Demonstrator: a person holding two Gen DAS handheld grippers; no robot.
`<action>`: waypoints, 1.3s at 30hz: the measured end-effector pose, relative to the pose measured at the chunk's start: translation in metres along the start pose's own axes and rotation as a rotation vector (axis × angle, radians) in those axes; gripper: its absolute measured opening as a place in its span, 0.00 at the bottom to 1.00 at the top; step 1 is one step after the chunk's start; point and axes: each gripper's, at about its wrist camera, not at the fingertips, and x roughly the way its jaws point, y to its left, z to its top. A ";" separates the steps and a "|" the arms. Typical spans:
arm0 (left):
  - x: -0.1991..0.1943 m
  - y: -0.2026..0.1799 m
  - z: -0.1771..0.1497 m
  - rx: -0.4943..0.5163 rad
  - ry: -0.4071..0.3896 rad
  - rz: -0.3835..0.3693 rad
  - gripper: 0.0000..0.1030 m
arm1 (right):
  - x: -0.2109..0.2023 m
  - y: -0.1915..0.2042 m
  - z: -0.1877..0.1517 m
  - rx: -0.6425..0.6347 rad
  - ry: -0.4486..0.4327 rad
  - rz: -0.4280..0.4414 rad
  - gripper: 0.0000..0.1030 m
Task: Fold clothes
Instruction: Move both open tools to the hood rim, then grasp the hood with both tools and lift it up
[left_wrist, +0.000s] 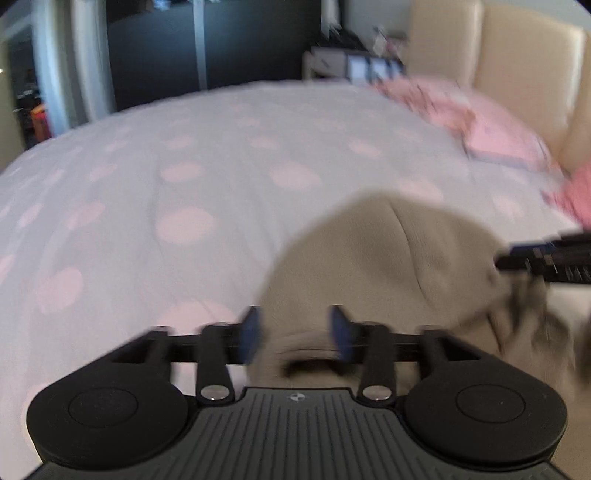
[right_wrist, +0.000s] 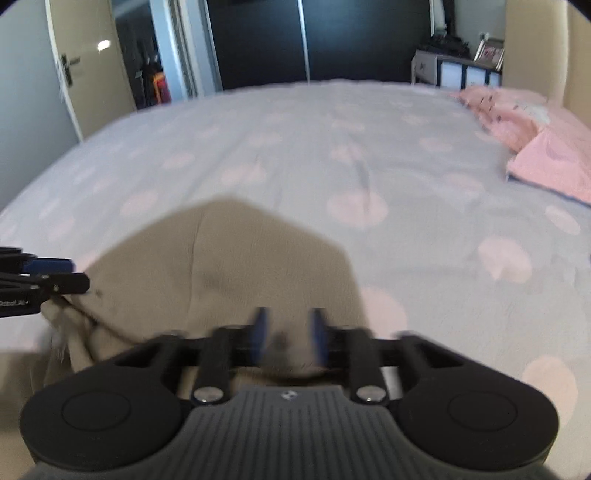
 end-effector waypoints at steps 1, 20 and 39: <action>-0.001 0.005 0.004 -0.026 -0.020 0.016 0.51 | 0.000 -0.002 0.005 0.005 -0.008 -0.013 0.52; 0.033 0.004 -0.012 -0.032 0.053 -0.021 0.13 | 0.025 -0.007 -0.001 0.025 0.022 -0.003 0.22; -0.152 -0.026 -0.064 0.339 -0.240 -0.114 0.05 | -0.175 0.039 -0.078 -0.283 -0.291 0.106 0.21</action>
